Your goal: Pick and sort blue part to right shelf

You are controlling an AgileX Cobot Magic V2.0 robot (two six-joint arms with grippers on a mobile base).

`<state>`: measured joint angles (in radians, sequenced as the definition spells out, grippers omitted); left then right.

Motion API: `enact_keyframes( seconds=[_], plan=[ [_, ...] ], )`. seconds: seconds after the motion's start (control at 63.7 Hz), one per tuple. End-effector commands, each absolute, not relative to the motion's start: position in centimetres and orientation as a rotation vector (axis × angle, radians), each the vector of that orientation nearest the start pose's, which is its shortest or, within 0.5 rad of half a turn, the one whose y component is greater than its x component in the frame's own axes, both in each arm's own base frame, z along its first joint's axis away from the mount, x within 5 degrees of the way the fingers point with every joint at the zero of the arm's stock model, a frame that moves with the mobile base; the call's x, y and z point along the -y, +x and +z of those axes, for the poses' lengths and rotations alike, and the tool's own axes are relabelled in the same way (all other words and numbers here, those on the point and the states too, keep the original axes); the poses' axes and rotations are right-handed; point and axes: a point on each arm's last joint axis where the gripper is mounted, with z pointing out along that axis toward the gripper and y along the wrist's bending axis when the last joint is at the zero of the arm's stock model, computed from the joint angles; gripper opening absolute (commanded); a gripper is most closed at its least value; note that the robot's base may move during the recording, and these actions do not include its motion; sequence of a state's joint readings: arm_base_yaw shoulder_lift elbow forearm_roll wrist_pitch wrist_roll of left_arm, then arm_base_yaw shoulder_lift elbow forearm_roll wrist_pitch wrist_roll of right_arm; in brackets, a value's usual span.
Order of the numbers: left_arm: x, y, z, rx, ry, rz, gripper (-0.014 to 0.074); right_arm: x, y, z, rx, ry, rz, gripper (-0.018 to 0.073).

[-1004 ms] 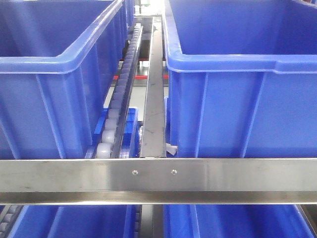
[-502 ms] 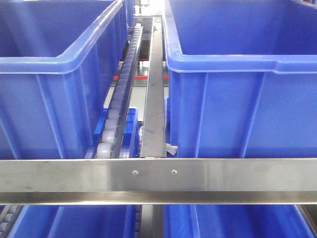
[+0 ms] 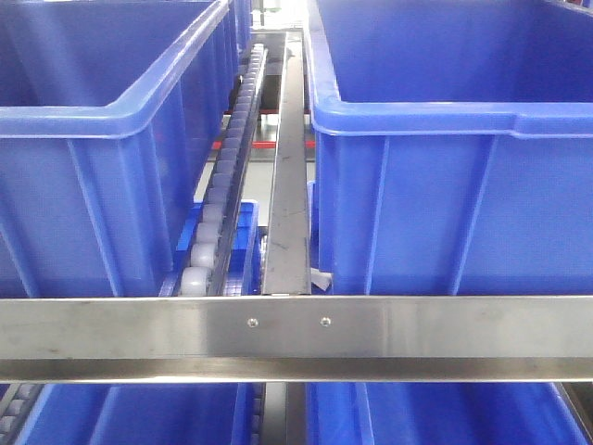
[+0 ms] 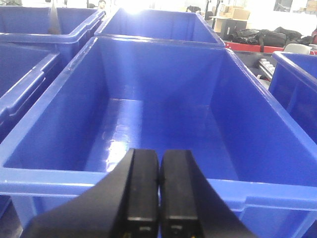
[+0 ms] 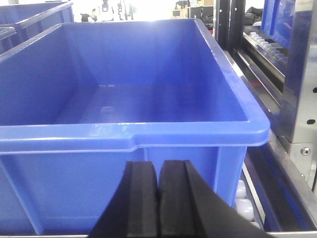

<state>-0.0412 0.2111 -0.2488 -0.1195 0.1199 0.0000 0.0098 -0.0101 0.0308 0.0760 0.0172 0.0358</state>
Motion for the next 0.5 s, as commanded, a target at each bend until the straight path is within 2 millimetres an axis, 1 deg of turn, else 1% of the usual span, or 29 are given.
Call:
enact_keyframes(
  seconds=[0.0,0.173,0.251,0.392,0.486],
  plan=[
    [0.3,6.8,29.0,-1.461,-0.064,-0.141,0.0132,0.0,5.3,21.9,-1.382,0.066,0.082,0.0031],
    [0.3,6.8,28.8,-1.46,-0.059,-0.135,0.0132,0.0,5.3,21.9,-1.382,0.066,0.082,0.0031],
    [0.2,6.4,28.5,-1.409,0.002,-0.06,0.0132,0.0,5.3,21.9,-1.382,0.066,0.082,0.0031],
    [0.2,5.1,26.5,-1.345,0.049,-0.022,0.0133,0.0,5.3,21.9,-1.382,0.066,0.082,0.0031],
    [0.2,4.7,25.5,-1.325,0.065,-0.01,0.0133,0.0,5.3,21.9,-1.382,0.066,0.082,0.0031]
  ],
)
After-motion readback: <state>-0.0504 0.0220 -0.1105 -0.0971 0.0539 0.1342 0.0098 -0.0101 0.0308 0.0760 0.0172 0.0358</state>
